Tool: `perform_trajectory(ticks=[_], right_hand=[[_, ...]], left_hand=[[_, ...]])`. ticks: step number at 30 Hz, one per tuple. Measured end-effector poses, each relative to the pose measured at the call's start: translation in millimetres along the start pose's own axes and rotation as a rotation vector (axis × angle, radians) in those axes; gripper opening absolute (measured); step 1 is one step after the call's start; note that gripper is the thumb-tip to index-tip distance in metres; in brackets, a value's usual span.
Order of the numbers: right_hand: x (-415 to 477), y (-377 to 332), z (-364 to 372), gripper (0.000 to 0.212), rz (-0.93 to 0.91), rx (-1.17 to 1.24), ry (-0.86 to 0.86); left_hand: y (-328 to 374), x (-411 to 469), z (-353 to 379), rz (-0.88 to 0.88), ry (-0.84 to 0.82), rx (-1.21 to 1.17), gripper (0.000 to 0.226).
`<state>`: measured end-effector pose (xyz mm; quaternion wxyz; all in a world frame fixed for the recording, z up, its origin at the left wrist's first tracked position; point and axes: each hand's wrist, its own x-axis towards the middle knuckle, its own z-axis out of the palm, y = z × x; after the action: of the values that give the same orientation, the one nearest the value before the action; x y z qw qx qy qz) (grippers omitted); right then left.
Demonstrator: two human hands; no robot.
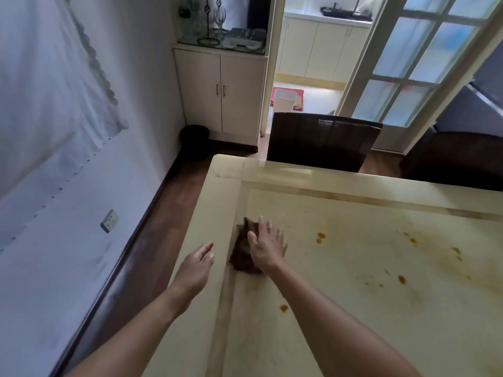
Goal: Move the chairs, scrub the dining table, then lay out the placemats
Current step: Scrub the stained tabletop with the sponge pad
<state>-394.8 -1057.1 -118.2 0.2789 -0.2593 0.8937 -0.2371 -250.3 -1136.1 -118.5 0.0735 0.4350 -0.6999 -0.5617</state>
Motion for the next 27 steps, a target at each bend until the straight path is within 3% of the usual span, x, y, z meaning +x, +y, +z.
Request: perform_trajectory(ticks=[7,14,27], right_hand=[[38,18,58,0.057,-0.166,-0.395,-0.038],[75,7,57,0.057,-0.184,-0.441,0.005],[166,-25,44,0.056,-0.191,-0.423,0.013]], left_hand=[[-21,60,-10,0.118,-0.039,0.321,0.046],[-10,127,-4,0.235,-0.024,0.808,0.052],[-16,200,-4,0.26,0.095,0.813,0.052]])
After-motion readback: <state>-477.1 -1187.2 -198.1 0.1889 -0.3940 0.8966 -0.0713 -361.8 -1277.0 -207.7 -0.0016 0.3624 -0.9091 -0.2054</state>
